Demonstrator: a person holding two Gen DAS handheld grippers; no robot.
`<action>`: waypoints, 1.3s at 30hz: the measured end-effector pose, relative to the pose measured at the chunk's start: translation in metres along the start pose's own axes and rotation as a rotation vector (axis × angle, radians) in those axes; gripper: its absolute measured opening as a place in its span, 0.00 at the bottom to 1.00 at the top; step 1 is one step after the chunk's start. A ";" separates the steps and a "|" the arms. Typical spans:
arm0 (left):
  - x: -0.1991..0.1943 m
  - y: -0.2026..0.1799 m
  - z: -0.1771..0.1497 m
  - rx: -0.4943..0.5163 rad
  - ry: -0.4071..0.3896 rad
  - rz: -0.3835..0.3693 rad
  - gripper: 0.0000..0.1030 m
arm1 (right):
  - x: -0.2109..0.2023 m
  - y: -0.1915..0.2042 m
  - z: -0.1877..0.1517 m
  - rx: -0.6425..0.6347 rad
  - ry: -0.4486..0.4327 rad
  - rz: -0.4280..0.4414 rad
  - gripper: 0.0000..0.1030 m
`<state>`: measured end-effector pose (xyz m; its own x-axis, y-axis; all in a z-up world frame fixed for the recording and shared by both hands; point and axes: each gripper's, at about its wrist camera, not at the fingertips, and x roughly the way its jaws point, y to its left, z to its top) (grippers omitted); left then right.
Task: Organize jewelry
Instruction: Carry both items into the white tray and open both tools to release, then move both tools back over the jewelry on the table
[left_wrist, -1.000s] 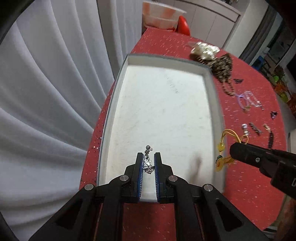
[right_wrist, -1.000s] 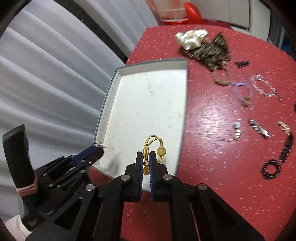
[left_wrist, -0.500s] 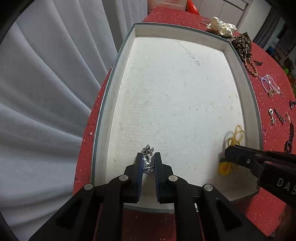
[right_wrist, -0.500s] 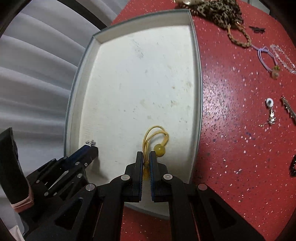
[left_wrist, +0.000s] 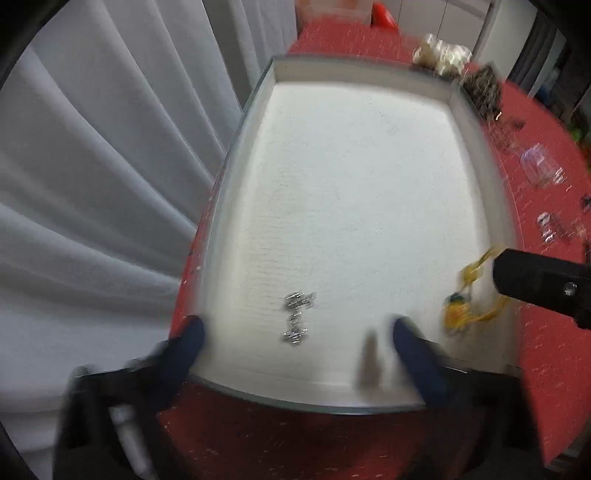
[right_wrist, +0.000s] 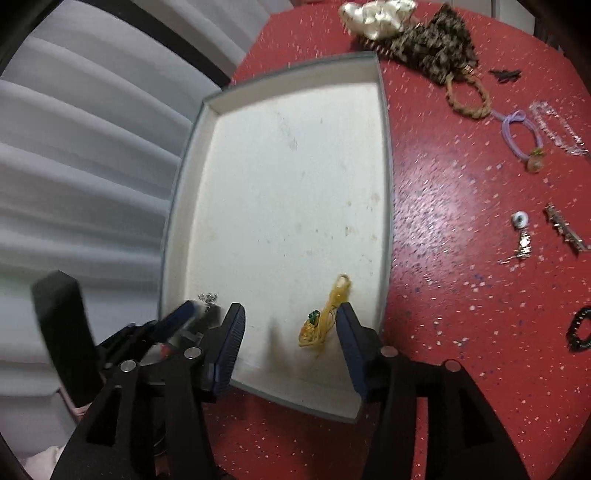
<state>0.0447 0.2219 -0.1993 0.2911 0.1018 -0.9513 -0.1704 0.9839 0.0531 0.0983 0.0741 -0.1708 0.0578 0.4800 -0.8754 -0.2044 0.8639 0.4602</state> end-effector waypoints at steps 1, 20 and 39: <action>-0.004 -0.004 0.000 0.015 -0.009 0.017 1.00 | -0.007 -0.002 0.000 0.004 -0.011 0.000 0.57; -0.023 -0.022 -0.018 0.084 0.030 0.002 1.00 | -0.088 -0.084 -0.058 0.168 -0.081 -0.122 0.69; -0.081 -0.082 -0.017 0.267 -0.018 -0.100 1.00 | -0.141 -0.161 -0.119 0.405 -0.138 -0.255 0.73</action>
<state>0.0191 0.1301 -0.1317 0.3114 0.0024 -0.9503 0.1132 0.9928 0.0396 0.0064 -0.1510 -0.1393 0.1908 0.2374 -0.9525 0.2277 0.9332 0.2782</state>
